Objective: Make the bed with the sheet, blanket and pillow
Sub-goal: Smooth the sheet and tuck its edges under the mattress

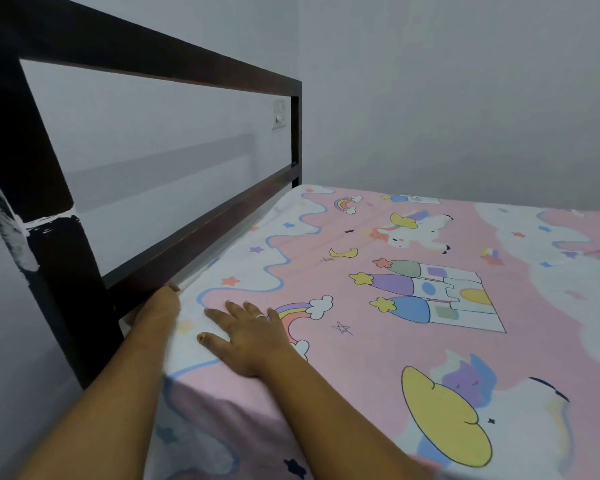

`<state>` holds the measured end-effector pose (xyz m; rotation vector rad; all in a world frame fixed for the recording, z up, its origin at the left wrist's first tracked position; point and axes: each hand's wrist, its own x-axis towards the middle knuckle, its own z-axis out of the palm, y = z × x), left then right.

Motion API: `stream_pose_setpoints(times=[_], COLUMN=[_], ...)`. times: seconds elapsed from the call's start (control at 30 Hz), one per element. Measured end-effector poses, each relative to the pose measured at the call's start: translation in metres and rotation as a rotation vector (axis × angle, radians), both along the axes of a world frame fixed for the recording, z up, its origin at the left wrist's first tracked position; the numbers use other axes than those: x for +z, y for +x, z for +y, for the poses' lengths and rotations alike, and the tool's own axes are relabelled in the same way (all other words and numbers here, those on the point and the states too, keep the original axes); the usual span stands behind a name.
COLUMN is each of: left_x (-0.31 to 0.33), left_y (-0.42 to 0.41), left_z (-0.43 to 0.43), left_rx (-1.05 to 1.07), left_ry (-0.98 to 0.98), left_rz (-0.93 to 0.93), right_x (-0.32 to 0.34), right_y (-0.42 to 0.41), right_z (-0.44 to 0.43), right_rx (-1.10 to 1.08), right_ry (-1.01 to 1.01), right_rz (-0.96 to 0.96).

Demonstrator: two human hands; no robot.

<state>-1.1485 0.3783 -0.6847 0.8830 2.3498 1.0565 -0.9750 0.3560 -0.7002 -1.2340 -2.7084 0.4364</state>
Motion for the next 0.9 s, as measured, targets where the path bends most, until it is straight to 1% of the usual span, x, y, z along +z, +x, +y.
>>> stream_pose_setpoints(times=[0.07, 0.2, 0.3, 0.33, 0.4, 0.5, 0.57, 0.67, 0.77, 0.8, 0.83, 0.87, 0.9], left_x=[-0.005, -0.002, -0.003, -0.002, -0.005, -0.013, -0.016, -0.017, -0.018, -0.019, -0.021, -0.023, -0.025], left_y=[-0.008, 0.003, 0.031, 0.045, 0.077, 0.134, 0.17, 0.222, 0.279, 0.298, 0.315, 0.329, 0.34], left_z=[-0.003, -0.024, -0.043, -0.049, -0.056, -0.061, -0.07, -0.089, -0.109, -0.117, -0.124, -0.129, -0.133], left_rx=[-0.077, -0.162, -0.153, -0.154, -0.244, -0.433, -0.56, -0.795, -0.999, -1.075, -1.138, -1.187, -1.223], left_ry=[-0.092, -0.191, -0.222, -0.233, -0.217, -0.133, -0.058, 0.067, 0.05, 0.066, 0.088, 0.115, 0.138], left_rz=[0.259, 0.513, 0.802, 0.858, 0.882, 0.886, 0.87, 0.793, 0.82, 0.824, 0.83, 0.844, 0.86], right_x=[0.002, 0.004, 0.001, 0.0, -0.003, -0.008, -0.014, -0.024, -0.039, -0.049, -0.061, -0.075, -0.089], right_y=[0.001, 0.015, 0.039, 0.049, 0.067, 0.101, 0.134, 0.191, 0.243, 0.257, 0.266, 0.274, 0.28], right_z=[-0.003, -0.015, -0.031, -0.037, -0.049, -0.068, -0.08, -0.103, -0.14, -0.155, -0.168, -0.178, -0.184], right_rx=[-0.004, -0.007, 0.0, 0.001, -0.002, -0.049, -0.083, -0.112, -0.174, -0.239, -0.352, -0.511, -0.7], right_ry=[-0.006, 0.013, 0.085, 0.108, 0.169, 0.306, 0.383, 0.463, 0.523, 0.523, 0.489, 0.401, 0.236], right_rz=[-0.009, -0.005, -0.008, -0.014, 0.006, 0.118, 0.235, 0.399, 0.646, 0.744, 0.851, 0.982, 1.153])
